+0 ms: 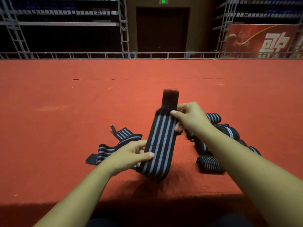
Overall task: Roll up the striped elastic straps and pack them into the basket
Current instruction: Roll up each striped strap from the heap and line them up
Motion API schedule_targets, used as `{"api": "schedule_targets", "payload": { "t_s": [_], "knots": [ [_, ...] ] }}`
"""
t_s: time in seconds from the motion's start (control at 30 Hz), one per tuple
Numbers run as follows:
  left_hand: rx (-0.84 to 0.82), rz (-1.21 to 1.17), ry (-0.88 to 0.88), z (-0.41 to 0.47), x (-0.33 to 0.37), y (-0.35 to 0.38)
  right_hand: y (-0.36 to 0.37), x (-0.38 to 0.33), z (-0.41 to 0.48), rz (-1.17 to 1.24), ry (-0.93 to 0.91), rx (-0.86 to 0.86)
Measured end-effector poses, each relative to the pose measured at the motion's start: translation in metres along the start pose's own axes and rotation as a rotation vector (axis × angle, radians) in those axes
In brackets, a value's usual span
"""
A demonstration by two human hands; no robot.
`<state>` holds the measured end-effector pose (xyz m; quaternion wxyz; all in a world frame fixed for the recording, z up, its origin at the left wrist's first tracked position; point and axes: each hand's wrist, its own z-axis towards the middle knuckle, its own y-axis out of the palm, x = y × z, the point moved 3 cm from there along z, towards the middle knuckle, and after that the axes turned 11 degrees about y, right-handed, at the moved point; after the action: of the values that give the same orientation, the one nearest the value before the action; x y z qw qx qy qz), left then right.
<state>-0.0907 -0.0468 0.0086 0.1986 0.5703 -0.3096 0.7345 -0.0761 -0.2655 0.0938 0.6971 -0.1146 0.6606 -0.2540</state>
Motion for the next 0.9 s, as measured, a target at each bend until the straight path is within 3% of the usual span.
{"api": "schedule_targets", "payload": {
  "t_s": [0.1, 0.17, 0.27, 0.43, 0.6, 0.73, 0.9],
  "knots": [
    [0.225, -0.121, 0.06, 0.003, 0.006, -0.001, 0.01, 0.009, -0.006, -0.081, -0.021, -0.082],
    [0.386, -0.198, 0.108, 0.005, 0.014, -0.003, 0.027, 0.01, -0.018, -0.052, -0.012, -0.283],
    [0.484, -0.182, 0.142, 0.01, 0.015, -0.005, 0.04, 0.005, -0.031, -0.027, 0.004, -0.526],
    [0.395, -0.173, 0.149, 0.008, 0.006, -0.002, 0.035, -0.004, -0.018, -0.07, -0.06, -0.297],
    [0.137, 0.305, 0.001, -0.003, -0.026, -0.01, 0.017, -0.004, 0.0, 0.22, 0.014, -0.091],
    [0.186, 0.085, 0.065, -0.009, -0.016, -0.01, 0.008, 0.003, 0.019, 0.316, 0.033, 0.01],
    [0.136, -0.083, 0.036, -0.005, -0.017, 0.0, 0.008, 0.013, 0.035, 0.21, 0.046, 0.143]
  ]
}}
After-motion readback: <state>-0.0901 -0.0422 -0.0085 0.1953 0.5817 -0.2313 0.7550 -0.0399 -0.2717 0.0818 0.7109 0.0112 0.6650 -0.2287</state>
